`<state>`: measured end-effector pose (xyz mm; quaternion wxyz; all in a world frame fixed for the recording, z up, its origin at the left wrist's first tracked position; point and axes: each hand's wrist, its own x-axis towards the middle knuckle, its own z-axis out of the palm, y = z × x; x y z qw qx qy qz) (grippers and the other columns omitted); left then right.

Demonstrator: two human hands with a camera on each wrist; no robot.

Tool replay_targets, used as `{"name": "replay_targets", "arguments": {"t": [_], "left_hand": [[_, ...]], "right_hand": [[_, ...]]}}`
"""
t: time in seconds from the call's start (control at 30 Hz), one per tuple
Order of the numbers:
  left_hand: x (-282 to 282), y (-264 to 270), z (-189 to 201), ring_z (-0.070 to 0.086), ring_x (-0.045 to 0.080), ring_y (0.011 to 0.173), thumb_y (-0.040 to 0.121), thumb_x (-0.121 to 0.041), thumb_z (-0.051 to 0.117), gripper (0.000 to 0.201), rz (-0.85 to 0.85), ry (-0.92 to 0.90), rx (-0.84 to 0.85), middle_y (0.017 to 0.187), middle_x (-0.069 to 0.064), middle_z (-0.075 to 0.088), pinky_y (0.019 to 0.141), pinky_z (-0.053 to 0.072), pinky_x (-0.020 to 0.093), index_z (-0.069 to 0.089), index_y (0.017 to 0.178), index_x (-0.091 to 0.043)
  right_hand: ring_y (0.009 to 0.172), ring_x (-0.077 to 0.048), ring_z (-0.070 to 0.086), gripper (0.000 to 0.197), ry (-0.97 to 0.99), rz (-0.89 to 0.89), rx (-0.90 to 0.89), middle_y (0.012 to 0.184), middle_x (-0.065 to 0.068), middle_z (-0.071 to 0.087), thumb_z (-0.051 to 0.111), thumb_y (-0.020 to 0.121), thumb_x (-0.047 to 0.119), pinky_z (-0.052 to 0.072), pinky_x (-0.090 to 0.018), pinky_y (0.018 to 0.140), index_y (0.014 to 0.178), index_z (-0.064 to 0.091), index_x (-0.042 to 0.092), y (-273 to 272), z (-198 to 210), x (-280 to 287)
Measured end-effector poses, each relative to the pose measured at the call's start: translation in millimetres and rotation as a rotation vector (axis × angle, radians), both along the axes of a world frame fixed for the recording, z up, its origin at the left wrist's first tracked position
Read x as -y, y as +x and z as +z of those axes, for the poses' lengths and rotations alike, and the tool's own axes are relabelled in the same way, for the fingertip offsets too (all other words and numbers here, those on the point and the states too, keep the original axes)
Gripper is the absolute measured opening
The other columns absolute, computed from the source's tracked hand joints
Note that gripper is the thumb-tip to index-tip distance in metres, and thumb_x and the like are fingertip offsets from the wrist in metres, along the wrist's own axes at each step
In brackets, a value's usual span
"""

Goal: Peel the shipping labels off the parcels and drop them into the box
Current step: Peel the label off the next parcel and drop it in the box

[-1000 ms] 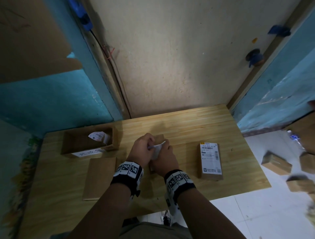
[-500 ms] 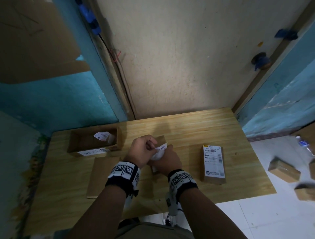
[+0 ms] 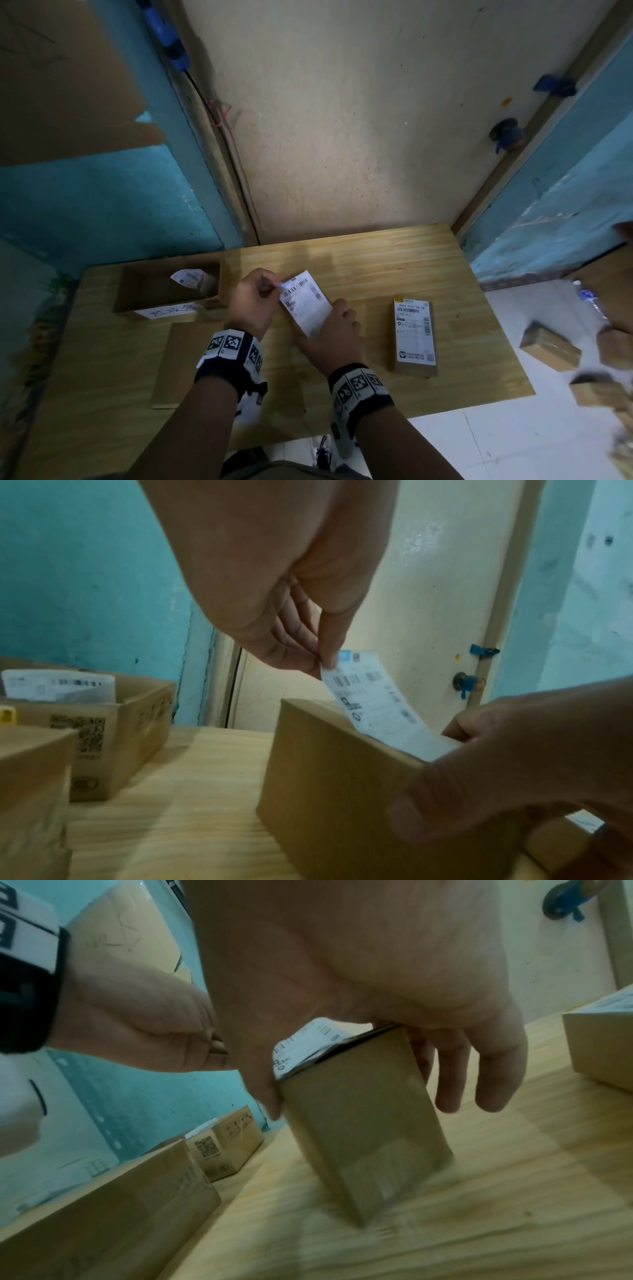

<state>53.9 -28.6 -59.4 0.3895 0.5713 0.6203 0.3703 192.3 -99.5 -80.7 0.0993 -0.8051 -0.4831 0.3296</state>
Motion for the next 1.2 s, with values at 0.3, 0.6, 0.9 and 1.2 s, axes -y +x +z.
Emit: {"name": "replay_targets", "arguments": {"t": [0.3, 0.6, 0.9, 1.2], "left_hand": [[-8, -6, -13, 0.068, 0.019, 0.085, 0.074, -0.006, 0.078, 0.022, 0.046, -0.239, 0.054, 0.088, -0.001, 0.070, 0.070, 0.055, 0.030, 0.066, 0.083, -0.022], [-11, -2, -5, 0.066, 0.019, 0.087, 0.055, -0.003, 0.087, 0.057, -0.059, -0.313, -0.142, 0.096, 0.001, 0.068, 0.072, 0.058, 0.037, 0.064, 0.105, -0.017], [-18, 10, 13, 0.058, 0.021, 0.071, 0.093, -0.025, 0.058, 0.027, -0.088, -0.253, -0.208, 0.076, 0.009, 0.063, 0.052, 0.035, 0.022, 0.071, 0.085, -0.003], [-26, 16, 43, 0.068, 0.018, 0.065, 0.089, -0.027, 0.064, 0.024, -0.150, -0.192, -0.126, 0.070, 0.004, 0.072, 0.063, 0.052, 0.034, 0.075, 0.071, -0.016]], "right_hand": [[0.148, -0.025, 0.034, 0.103, 0.259, 0.040, -0.216, 0.163, -0.007, 0.029, 0.083, 0.080, 0.027, 0.038, -0.041, 0.118, 0.159, 0.019, 0.010, 18, -9, 1], [0.137, -0.021, 0.040, 0.100, 0.289, 0.256, -0.080, 0.149, -0.001, 0.039, 0.083, 0.075, 0.045, 0.039, -0.046, 0.112, 0.156, 0.029, 0.023, 17, -13, -23], [0.109, -0.017, 0.052, 0.061, 0.245, 0.233, -0.257, 0.117, 0.002, 0.049, 0.083, 0.068, 0.020, 0.049, -0.028, 0.084, 0.121, 0.053, 0.016, 8, -20, -34], [0.113, -0.021, 0.056, 0.071, 0.182, 0.209, -0.201, 0.124, -0.005, 0.055, 0.087, 0.065, 0.021, 0.053, -0.031, 0.085, 0.126, 0.051, 0.011, 8, -3, -43]]}}
